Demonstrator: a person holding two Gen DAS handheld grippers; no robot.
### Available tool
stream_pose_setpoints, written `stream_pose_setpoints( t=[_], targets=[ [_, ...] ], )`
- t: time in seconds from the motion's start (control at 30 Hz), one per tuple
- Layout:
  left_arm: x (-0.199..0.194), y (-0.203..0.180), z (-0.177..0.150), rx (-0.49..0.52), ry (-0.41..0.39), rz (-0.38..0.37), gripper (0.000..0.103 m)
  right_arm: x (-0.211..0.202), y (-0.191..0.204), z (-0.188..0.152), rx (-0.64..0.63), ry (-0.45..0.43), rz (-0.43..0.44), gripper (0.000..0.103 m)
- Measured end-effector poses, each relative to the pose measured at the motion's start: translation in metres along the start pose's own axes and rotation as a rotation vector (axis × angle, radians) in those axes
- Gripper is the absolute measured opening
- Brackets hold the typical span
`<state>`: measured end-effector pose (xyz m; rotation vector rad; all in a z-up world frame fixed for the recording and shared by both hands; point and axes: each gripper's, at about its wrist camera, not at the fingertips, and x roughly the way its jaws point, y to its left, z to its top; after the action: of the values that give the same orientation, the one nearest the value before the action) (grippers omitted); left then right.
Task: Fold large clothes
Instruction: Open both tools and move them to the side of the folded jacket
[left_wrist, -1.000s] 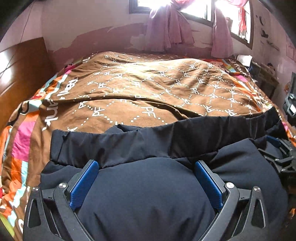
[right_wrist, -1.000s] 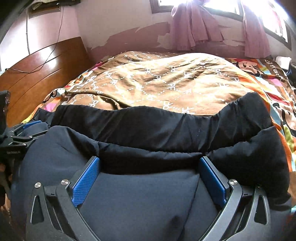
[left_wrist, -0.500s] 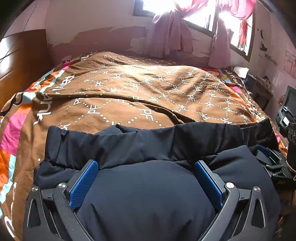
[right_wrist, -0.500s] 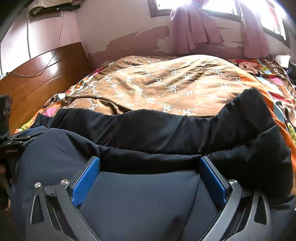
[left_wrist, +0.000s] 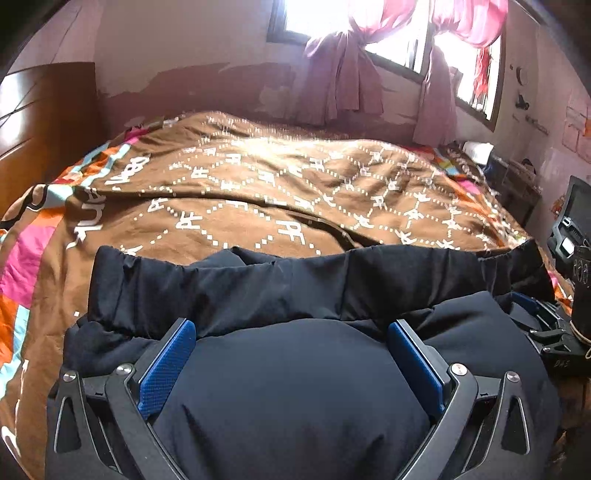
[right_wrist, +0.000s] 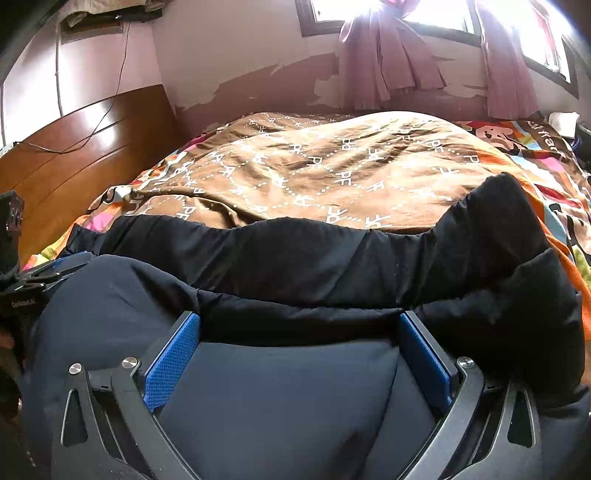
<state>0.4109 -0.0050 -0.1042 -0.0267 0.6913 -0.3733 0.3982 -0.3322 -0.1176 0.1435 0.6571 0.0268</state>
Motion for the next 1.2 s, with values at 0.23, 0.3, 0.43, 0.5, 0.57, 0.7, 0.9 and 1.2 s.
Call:
stream_pose_setpoints(
  t=[0.23,0.3,0.43,0.5,0.57,0.7,0.9,1.2],
  targets=[
    [-0.021,0.000,0.001,-0.023,-0.024,0.034,0.103,-0.015,-0.001,-0.006,-0.012,-0.045,-0.010,0.102],
    [-0.031,0.000,0.001,-0.027,-0.031,0.069,0.103,-0.022,-0.003,-0.007,-0.006,-0.051,-0.011,0.102],
    [-0.062,0.013,-0.004,-0.033,-0.055,0.099,0.103,-0.056,-0.014,-0.010,0.036,-0.113,-0.008,0.102],
    [-0.076,0.024,-0.007,-0.046,-0.063,0.105,0.103,-0.080,-0.025,-0.016,0.063,-0.160,-0.003,0.102],
    [-0.091,0.041,-0.011,-0.067,-0.065,0.116,0.103,-0.096,-0.034,-0.023,0.067,-0.176,-0.020,0.102],
    [-0.100,0.071,-0.024,-0.081,-0.020,0.162,0.103,-0.125,-0.048,-0.041,0.016,-0.180,-0.112,0.102],
    [-0.098,0.109,-0.051,-0.180,0.055,0.094,0.103,-0.133,-0.077,-0.056,0.023,-0.105,-0.192,0.102],
    [-0.068,0.118,-0.063,-0.259,0.159,-0.085,0.103,-0.103,-0.092,-0.075,0.097,0.023,-0.112,0.102]
  ],
)
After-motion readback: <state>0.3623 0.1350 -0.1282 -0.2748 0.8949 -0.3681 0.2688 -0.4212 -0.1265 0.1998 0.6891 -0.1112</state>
